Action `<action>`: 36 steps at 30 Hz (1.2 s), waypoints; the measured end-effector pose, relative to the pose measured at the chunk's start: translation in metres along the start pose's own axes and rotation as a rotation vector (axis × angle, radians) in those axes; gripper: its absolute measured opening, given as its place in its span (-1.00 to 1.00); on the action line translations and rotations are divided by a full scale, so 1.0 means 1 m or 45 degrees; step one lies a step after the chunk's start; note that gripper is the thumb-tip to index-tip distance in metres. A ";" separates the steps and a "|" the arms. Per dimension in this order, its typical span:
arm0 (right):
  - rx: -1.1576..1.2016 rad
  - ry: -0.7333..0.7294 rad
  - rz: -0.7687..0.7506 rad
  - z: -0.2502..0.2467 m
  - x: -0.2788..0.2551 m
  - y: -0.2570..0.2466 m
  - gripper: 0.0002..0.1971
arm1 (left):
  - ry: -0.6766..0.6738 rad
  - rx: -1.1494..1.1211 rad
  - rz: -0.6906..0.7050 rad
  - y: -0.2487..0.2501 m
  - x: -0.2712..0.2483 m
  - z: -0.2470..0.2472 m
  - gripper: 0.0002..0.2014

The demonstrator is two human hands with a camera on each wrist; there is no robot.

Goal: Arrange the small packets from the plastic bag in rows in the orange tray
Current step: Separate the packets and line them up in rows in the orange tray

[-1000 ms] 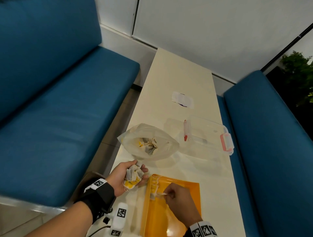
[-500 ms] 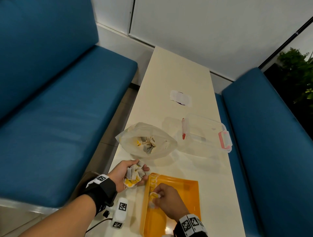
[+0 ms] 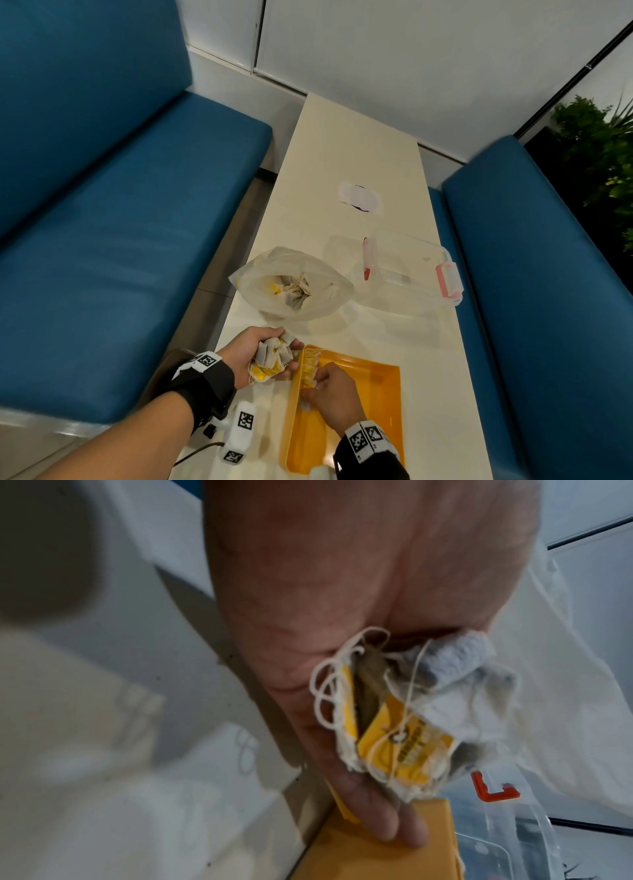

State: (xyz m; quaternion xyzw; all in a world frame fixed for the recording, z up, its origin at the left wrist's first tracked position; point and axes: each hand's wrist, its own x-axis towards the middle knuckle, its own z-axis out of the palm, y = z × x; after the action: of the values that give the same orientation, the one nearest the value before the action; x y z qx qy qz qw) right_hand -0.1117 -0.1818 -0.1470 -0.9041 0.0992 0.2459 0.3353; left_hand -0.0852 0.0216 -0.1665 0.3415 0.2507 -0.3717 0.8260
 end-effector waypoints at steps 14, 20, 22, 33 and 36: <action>-0.133 -0.066 -0.004 0.002 0.009 -0.009 -0.74 | -0.030 -0.055 0.027 -0.006 -0.014 0.002 -0.59; -0.144 -0.084 -0.009 0.003 0.005 -0.016 -0.75 | 0.006 -0.095 0.055 -0.011 -0.020 -0.004 -0.54; -0.158 -0.082 0.003 -0.002 0.001 -0.017 -0.78 | 0.016 -0.145 0.071 -0.011 -0.025 -0.005 -0.55; -0.005 0.055 -0.596 -0.027 -0.016 -0.081 -0.82 | -0.069 -0.202 0.086 -0.009 -0.048 0.003 -0.45; -0.011 -0.066 -0.668 -0.020 -0.014 -0.089 -0.84 | -0.128 -0.184 0.072 -0.008 -0.050 0.001 -0.41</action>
State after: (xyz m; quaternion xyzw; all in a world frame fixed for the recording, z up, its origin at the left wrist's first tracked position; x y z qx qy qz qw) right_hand -0.0858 -0.1272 -0.0771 -0.8936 -0.1484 0.1739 0.3863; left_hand -0.1213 0.0395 -0.1354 0.2689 0.2253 -0.3459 0.8702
